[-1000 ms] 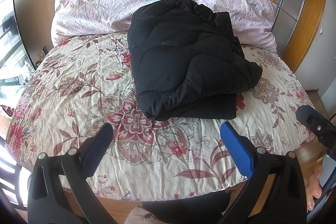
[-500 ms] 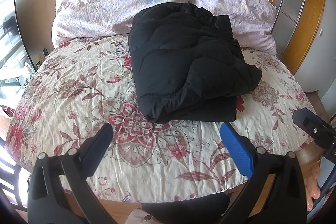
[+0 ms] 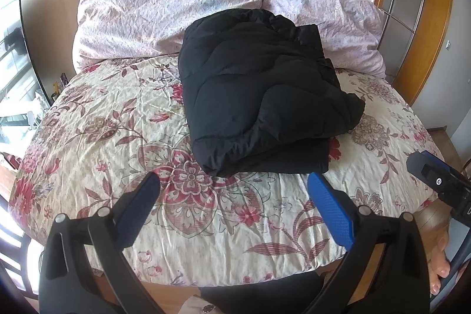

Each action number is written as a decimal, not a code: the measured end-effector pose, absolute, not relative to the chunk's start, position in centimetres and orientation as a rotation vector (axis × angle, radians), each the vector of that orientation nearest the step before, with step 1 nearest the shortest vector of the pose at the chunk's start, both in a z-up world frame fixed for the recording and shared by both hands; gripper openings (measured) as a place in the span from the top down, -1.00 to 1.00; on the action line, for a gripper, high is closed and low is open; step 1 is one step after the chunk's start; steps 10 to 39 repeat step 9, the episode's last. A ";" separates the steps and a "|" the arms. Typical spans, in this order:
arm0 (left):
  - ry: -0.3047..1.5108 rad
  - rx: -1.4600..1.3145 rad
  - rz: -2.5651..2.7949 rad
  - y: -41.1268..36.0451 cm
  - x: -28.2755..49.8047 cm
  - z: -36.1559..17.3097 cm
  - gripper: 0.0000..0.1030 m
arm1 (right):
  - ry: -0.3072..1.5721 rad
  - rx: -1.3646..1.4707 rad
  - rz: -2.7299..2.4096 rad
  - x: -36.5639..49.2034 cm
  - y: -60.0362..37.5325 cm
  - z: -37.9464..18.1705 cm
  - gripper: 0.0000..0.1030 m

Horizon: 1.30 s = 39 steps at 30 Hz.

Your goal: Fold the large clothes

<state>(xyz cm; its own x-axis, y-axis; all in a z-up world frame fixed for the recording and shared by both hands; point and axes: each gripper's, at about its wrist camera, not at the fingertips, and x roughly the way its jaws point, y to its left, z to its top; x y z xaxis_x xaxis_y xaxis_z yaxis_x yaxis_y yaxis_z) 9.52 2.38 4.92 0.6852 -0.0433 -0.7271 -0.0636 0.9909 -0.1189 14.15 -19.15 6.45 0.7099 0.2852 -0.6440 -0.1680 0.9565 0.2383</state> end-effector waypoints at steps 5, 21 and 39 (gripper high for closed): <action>0.821 -0.134 0.013 2.3 9.6 4.8 -0.94 | 0.741 0.167 0.253 14.2 -19.2 6.5 -0.97; 0.822 -0.136 0.011 2.3 9.6 4.8 -0.94 | 0.743 0.167 0.253 14.2 -19.1 6.4 -0.97; 0.822 -0.136 0.011 2.3 9.6 4.8 -0.94 | 0.743 0.167 0.253 14.2 -19.1 6.4 -0.97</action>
